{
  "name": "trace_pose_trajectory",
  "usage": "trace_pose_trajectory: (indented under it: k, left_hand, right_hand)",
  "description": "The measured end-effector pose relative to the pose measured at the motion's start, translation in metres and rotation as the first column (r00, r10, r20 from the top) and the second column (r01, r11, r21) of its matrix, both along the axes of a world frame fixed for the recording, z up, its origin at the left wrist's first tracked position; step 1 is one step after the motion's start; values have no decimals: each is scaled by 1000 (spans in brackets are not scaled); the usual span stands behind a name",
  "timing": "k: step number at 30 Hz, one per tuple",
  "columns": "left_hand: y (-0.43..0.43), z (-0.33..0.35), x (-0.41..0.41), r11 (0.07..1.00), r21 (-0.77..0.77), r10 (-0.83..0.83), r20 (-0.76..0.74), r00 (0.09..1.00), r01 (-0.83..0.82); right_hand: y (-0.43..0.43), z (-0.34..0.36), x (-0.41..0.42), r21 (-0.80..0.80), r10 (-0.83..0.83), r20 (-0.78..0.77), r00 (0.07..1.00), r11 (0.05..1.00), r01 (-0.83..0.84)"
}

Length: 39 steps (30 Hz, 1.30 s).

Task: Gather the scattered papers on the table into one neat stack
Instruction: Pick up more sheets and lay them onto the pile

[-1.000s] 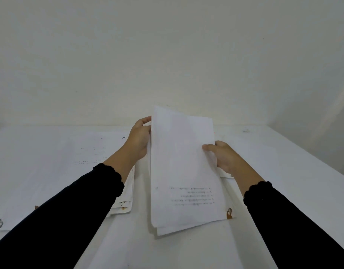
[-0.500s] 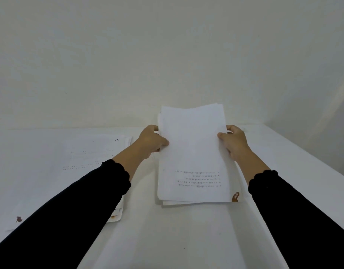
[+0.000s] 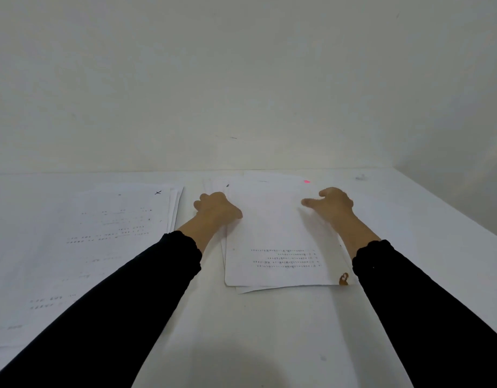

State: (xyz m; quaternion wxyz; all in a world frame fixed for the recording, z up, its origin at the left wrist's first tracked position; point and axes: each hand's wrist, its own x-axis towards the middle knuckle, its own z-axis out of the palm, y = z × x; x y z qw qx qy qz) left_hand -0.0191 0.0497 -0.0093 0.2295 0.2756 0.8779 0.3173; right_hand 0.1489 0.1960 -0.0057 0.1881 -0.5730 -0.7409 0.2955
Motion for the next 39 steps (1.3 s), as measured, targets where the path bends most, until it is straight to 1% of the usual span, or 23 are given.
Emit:
trace_pose_trajectory:
  k: [1, 2, 3, 6, 11, 13, 16, 21, 23, 25, 26, 27, 29, 30, 31, 33, 36, 39]
  left_hand:
    - [2, -2, 0, 999, -37, 19, -31, 999, -20]
    - [4, -3, 1, 997, -68, 27, -58, 998, -31]
    - [6, -5, 1, 996, -86, 34, -72, 997, -41]
    - [11, -8, 3, 997, -43, 67, -52, 996, -69]
    - [15, -4, 3, 978, 112, 168, 84, 982, -177]
    - [14, -5, 0, 967, 158, 183, 124, 975, -202]
    - [10, -6, -1, 960, 202, 168, 147, 975, -196]
    - [4, -9, 3, 978, 168, 117, 28, 993, -120]
    - [-1, -9, 1, 980, 164, 115, -1, 993, -113]
    - [-5, -10, -2, 981, 163, 112, -25, 993, -106]
    - [-8, -10, -3, 980, 168, 110, -37, 993, -103]
    - [-11, -9, -5, 979, 177, 111, -45, 993, -102]
    - [-16, -8, -8, 974, 198, 118, -54, 992, -105]
    - [-19, -7, -9, 972, 211, 119, -53, 991, -106]
    - [-21, -7, -11, 969, 222, 117, -43, 992, -105]
    - [-24, -7, -13, 964, 244, 106, 3, 994, -104]
    - [-26, -6, -13, 960, 253, 100, 76, 992, -116]
    - [-27, -5, -11, 964, 245, 56, 190, 980, -102]
  right_hand:
    - [-2, -1, 0, -3, 8, 118, 993, 1000, -8]
    - [-4, -3, -1, -10, 19, 196, 980, 1000, -18]
    - [-5, -6, -2, -11, 29, 237, 971, 1000, -27]
    - [-4, -13, -7, 14, 49, 247, 968, 998, -54]
    - [-9, -19, -18, 39, 100, 218, 971, 993, -112]
    - [-12, -20, -19, 32, 126, 191, 973, 990, -134]
    - [-14, -23, -19, 11, 152, 91, 984, 988, -154]
    - [-17, -22, -16, -22, 223, -44, 974, 974, -224]
    - [-18, -21, -11, -41, 212, -137, 968, 975, -220]
    - [-19, -21, -6, -12, 171, -200, 965, 984, -177]
    - [-18, -20, -4, 27, 138, -170, 976, 990, -135]
    - [-18, -19, -1, 70, 94, -92, 991, 994, -87]
    - [-17, -17, 6, 122, 10, 129, 992, 992, -26]
    - [-17, -17, 9, 104, -8, 210, 978, 995, -14]
    - [-18, -19, 12, 65, -10, 257, 966, 998, -7]
    - [-22, -22, 14, 18, 4, 280, 960, 1000, -10]
    - [-31, -24, 8, 47, 43, 244, 969, 997, -56]
    - [-42, -21, -2, 47, 105, 214, 971, 992, -117]
